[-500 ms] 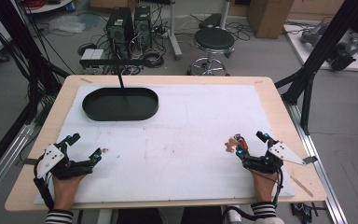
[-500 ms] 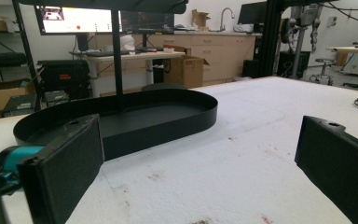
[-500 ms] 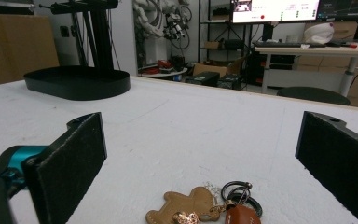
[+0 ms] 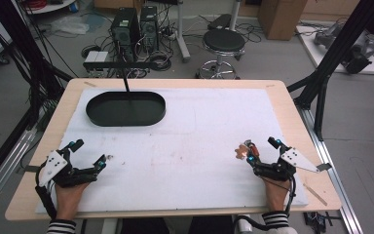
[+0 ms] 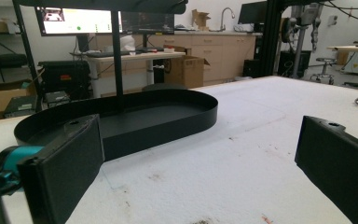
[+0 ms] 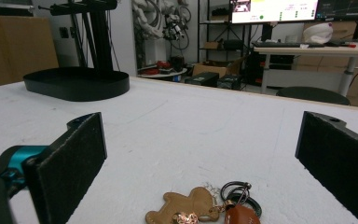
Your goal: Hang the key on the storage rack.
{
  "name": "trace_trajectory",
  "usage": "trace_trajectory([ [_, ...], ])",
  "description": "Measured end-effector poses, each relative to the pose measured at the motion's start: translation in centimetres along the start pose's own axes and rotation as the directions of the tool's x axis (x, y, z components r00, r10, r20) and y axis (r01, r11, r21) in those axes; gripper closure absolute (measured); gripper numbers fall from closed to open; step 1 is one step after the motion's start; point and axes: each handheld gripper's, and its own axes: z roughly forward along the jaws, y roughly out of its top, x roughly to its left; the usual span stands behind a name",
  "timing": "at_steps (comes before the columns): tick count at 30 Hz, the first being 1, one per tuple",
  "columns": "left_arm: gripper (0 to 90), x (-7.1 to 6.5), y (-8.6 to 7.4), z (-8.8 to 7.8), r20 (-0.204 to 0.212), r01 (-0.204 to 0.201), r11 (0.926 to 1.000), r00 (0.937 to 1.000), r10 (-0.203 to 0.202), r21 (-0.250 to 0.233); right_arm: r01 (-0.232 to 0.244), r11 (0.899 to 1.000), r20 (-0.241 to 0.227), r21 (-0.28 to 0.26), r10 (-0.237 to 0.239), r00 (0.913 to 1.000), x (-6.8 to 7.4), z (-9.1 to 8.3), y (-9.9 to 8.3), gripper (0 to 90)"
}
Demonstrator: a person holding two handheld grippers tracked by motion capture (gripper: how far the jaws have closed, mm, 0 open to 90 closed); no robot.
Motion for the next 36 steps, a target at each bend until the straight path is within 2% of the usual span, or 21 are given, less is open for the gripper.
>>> trace_trajectory([
  [10, 1.7, 0.0, 0.0, 0.0, -0.001, 0.006, 1.0000, 1.0000, -0.006, 0.004, -0.009, 1.000, 0.007, 0.010, 0.009, 0.9999, -0.1, 0.1, 0.1, 0.7],
  [13, 1.7, 0.1, 0.0, 0.1, 0.001, 0.010, 0.9999, 0.9999, -0.010, 0.012, -0.004, 1.000, 0.030, 0.027, 0.003, 0.9995, -0.2, 0.0, 0.3, 0.7],
  [18, 1.7, 0.1, 0.1, 0.1, 0.004, 0.004, 0.9999, 1.0000, -0.004, 0.015, -0.018, 0.996, 0.048, 0.086, 0.014, 0.9988, -0.5, -0.3, 1.9, 0.7],
  [21, 1.7, 0.1, 0.1, 0.1, 0.005, 0.001, 0.9998, 1.0000, -0.001, 0.019, -0.019, 0.987, 0.051, 0.158, 0.011, 0.9986, -0.6, -0.4, 3.4, 0.7],
  [23, 1.7, 0.1, 0.1, 0.2, 0.005, 0.001, 0.9999, 1.0000, -0.001, 0.017, -0.014, 0.985, 0.049, 0.171, 0.006, 0.9988, -0.6, -0.4, 3.8, 0.8],
  [25, 1.7, 0.0, 0.1, 0.2, 0.004, 0.002, 0.9999, 1.0000, -0.002, 0.017, 0.015, 0.974, 0.038, 0.225, -0.024, 0.9990, -0.3, -0.5, 5.4, 0.8],
  [27, 1.7, 0.1, 0.1, 0.2, 0.003, 0.002, 0.9998, 1.0000, -0.002, 0.019, 0.031, 0.964, 0.038, 0.264, -0.042, 0.9984, -0.1, -0.4, 6.2, 0.8],
  [30, 1.7, 0.0, 0.1, 0.2, 0.003, 0.004, 0.9998, 1.0000, -0.004, 0.020, 0.055, 0.943, 0.029, 0.329, -0.068, 0.9972, 0.1, -0.3, 7.2, 0.8],
  [31, 1.7, 0.0, 0.1, 0.2, 0.001, 0.004, 0.9998, 1.0000, -0.004, 0.020, 0.055, 0.943, 0.029, 0.329, -0.068, 0.9972, 0.1, -0.3, 7.2, 0.8],
  [32, 1.7, 0.0, 0.1, 0.2, 0.001, 0.004, 0.9998, 1.0000, -0.004, 0.020, 0.054, 0.929, 0.021, 0.366, -0.066, 0.9976, 0.2, -0.2, 7.7, 0.8],
  [33, 1.7, 0.0, 0.1, 0.2, 0.001, 0.005, 0.9998, 1.0000, -0.005, 0.022, 0.054, 0.929, 0.021, 0.366, -0.066, 0.9976, 0.2, -0.2, 7.7, 0.8],
  [34, 1.7, 0.0, 0.1, 0.2, 0.000, 0.004, 0.9998, 1.0000, -0.004, 0.020, 0.055, 0.915, 0.005, 0.399, -0.063, 0.9980, 0.1, -0.1, 7.9, 0.8],
  [36, 1.7, 0.0, 0.1, 0.2, -0.001, 0.004, 0.9998, 1.0000, -0.004, 0.020, 0.057, 0.902, 0.007, 0.428, -0.066, 0.9978, 0.1, -0.1, 8.0, 0.9],
])
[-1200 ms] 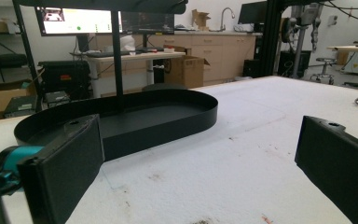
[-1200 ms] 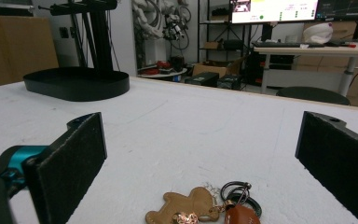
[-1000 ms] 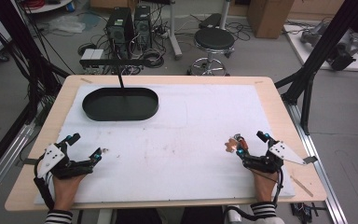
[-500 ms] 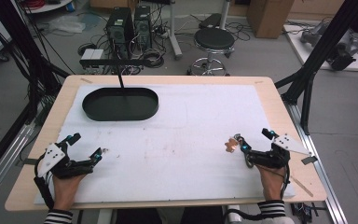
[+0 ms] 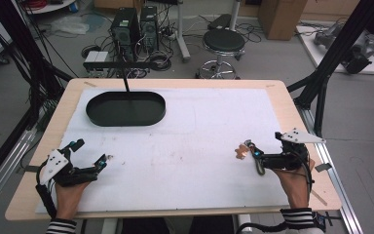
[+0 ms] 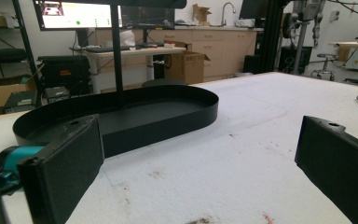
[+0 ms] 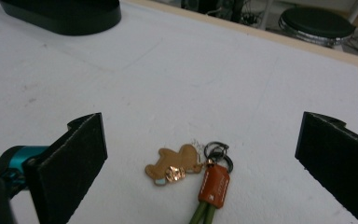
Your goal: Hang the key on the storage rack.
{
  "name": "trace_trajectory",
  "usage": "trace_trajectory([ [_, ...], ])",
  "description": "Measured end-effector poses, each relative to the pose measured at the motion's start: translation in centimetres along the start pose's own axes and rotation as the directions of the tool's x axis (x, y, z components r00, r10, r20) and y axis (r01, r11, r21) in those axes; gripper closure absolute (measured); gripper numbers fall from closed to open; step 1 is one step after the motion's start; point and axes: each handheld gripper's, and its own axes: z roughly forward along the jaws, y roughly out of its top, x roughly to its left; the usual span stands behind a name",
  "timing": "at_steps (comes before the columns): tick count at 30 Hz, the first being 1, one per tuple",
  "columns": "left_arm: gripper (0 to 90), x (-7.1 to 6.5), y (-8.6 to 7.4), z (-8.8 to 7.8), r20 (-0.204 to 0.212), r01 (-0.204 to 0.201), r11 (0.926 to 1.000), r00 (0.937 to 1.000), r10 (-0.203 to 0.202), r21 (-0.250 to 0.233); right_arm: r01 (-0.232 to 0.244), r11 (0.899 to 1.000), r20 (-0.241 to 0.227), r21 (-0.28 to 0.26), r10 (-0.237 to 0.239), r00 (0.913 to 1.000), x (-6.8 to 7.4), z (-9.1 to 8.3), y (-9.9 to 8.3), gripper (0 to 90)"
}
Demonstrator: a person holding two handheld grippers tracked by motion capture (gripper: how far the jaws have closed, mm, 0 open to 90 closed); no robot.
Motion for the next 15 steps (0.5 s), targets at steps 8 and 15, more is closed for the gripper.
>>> trace_trajectory([
  [8, 1.7, 0.0, 0.0, 0.0, 0.001, 0.000, 1.0000, 1.0000, 0.000, 0.002, -0.023, 0.989, -0.002, 0.148, 0.023, 0.9997, -0.9, 0.9, -0.5, 0.8],
  [15, 1.7, 0.0, 0.0, 0.0, 0.001, 0.001, 1.0000, 1.0000, -0.001, 0.003, -0.019, 0.958, 0.022, 0.285, 0.013, 0.9997, -1.4, 1.7, -0.7, 4.3],
])
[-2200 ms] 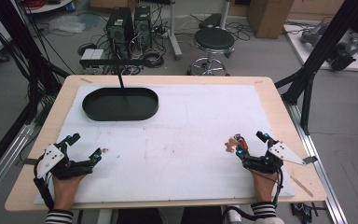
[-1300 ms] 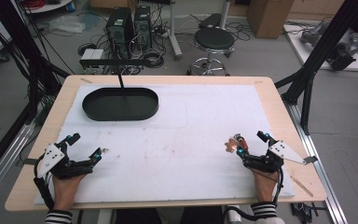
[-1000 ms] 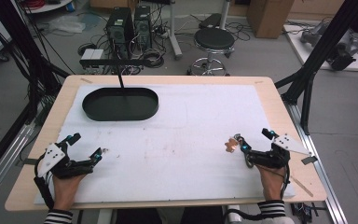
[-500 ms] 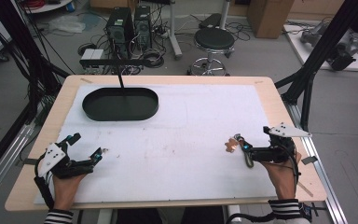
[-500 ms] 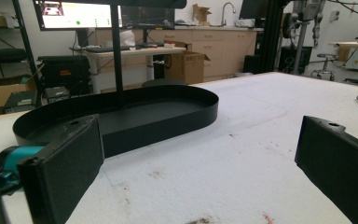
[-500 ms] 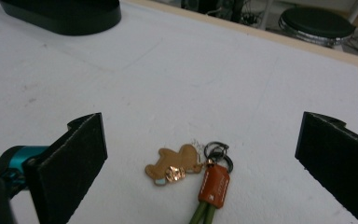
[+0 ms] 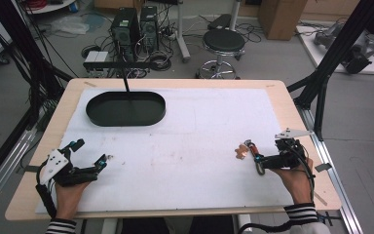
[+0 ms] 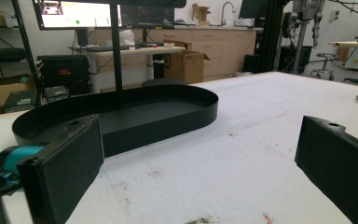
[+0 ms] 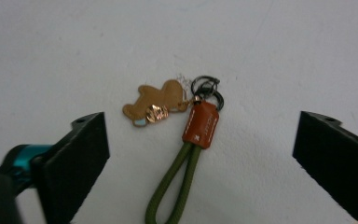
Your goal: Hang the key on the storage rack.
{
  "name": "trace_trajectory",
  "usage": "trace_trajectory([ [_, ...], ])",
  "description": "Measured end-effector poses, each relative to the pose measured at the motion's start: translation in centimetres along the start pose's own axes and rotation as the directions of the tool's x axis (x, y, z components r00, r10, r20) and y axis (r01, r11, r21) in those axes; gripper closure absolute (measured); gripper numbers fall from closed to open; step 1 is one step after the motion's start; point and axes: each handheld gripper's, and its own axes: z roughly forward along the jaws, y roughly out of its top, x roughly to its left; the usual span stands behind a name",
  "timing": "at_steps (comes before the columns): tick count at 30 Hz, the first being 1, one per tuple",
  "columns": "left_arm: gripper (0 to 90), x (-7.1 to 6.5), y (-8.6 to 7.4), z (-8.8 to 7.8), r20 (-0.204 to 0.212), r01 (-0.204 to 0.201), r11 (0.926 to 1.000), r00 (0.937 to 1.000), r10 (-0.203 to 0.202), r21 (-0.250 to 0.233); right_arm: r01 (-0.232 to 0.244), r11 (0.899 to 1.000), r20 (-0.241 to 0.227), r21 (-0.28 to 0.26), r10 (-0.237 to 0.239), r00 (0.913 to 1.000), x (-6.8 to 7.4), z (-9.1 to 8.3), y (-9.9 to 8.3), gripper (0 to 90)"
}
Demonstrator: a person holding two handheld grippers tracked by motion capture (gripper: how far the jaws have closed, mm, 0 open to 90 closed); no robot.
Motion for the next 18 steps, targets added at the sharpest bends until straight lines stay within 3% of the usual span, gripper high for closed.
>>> trace_trajectory([
  [2, 1.7, 0.0, 0.0, 0.0, 0.002, -0.001, 1.0000, 1.0000, 0.001, 0.001, 0.002, 0.999, 0.008, 0.055, -0.002, 1.0000, -0.1, 0.5, 0.2, 4.4],
  [6, 1.7, 0.0, 0.0, 0.0, 0.002, -0.001, 1.0000, 1.0000, 0.001, 0.001, -0.007, 0.994, 0.018, 0.110, 0.005, 0.9998, -0.2, 1.2, 0.6, 4.8],
  [10, 1.7, 0.1, 0.0, 0.0, 0.002, -0.002, 1.0000, 1.0000, 0.002, 0.003, -0.009, 0.982, 0.031, 0.188, 0.003, 0.9995, 0.0, 2.0, 0.8, 5.4],
  [18, 1.7, 0.1, 0.0, 0.0, 0.003, 0.006, 1.0000, 1.0000, -0.006, 0.003, -0.005, 0.963, 0.024, 0.270, -0.002, 0.9997, 0.0, 3.0, 1.1, 5.4],
])
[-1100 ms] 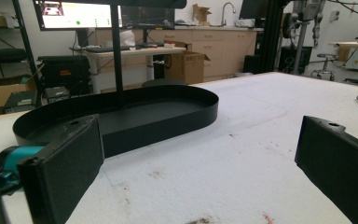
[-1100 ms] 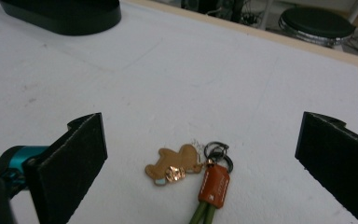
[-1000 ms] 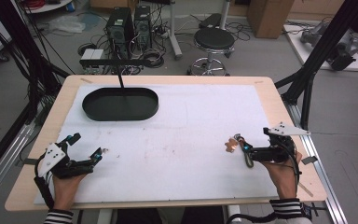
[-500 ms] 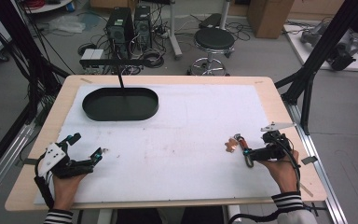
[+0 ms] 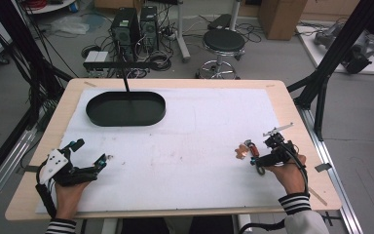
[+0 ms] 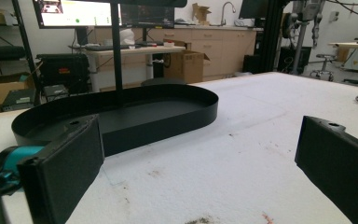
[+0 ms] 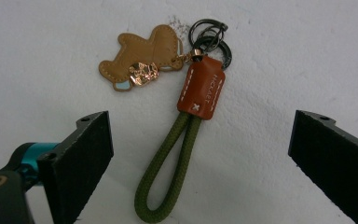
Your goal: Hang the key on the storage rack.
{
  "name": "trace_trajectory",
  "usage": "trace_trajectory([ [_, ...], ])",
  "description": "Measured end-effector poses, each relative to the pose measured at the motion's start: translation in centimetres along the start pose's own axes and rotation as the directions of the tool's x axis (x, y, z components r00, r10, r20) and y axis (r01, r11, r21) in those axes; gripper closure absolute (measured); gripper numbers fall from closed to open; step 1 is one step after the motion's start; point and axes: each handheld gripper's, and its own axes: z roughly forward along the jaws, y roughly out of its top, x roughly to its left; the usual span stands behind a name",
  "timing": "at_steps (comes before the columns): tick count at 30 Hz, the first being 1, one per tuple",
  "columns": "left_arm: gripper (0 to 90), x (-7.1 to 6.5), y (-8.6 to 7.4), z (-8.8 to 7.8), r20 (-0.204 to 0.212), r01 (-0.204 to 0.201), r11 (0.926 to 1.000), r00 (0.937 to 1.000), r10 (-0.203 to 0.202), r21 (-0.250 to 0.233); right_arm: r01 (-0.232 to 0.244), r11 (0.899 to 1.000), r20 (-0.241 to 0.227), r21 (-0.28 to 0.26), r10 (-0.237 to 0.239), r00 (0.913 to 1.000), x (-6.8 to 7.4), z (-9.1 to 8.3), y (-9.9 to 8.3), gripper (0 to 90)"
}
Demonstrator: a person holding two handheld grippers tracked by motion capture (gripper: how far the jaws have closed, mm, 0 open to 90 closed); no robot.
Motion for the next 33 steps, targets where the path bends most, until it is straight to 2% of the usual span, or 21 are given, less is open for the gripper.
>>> trace_trajectory([
  [1, 1.7, 0.0, 0.0, 0.0, 0.000, 0.003, 1.0000, 1.0000, -0.003, -0.002, -0.001, 0.999, 0.009, 0.034, 0.001, 1.0000, 0.0, 0.2, 0.1, 5.5],
  [3, 1.7, 0.0, 0.0, 0.0, 0.000, 0.005, 1.0000, 1.0000, -0.005, -0.001, 0.002, 0.999, 0.007, 0.055, -0.003, 1.0000, -0.1, 0.4, 0.2, 5.7],
  [6, 1.7, 0.0, 0.0, 0.0, 0.000, 0.001, 1.0000, 1.0000, -0.001, 0.001, -0.011, 0.996, -0.014, 0.086, 0.013, 0.9998, -0.2, 0.6, 0.3, 15.4],
  [14, 1.7, 0.0, 0.0, 0.0, 0.000, 0.005, 1.0000, 1.0000, -0.005, -0.001, -0.025, 0.994, -0.027, 0.107, 0.028, 0.9993, -0.1, 1.3, 0.3, 18.1],
  [15, 1.7, 0.0, 0.0, 0.0, 0.000, 0.004, 1.0000, 1.0000, -0.004, -0.001, -0.024, 0.992, -0.034, 0.123, 0.029, 0.9990, 0.0, 1.3, 0.3, 23.3],
  [18, 1.7, 0.0, 0.0, 0.0, 0.000, 0.003, 1.0000, 1.0000, -0.003, -0.001, -0.021, 0.991, -0.045, 0.133, 0.027, 0.9986, 0.1, 1.4, 0.4, 24.7],
  [22, 1.7, 0.0, 0.0, 0.0, 0.000, 0.006, 1.0000, 1.0000, -0.006, -0.001, -0.033, 0.988, -0.056, 0.151, 0.041, 0.9976, 0.1, 1.5, 0.7, 32.1],
  [33, 1.7, 0.0, 0.0, 0.0, 0.001, 0.006, 1.0000, 1.0000, -0.006, 0.002, -0.068, 0.980, -0.057, 0.188, 0.080, 0.9952, 0.2, 1.2, 0.5, 42.9],
])
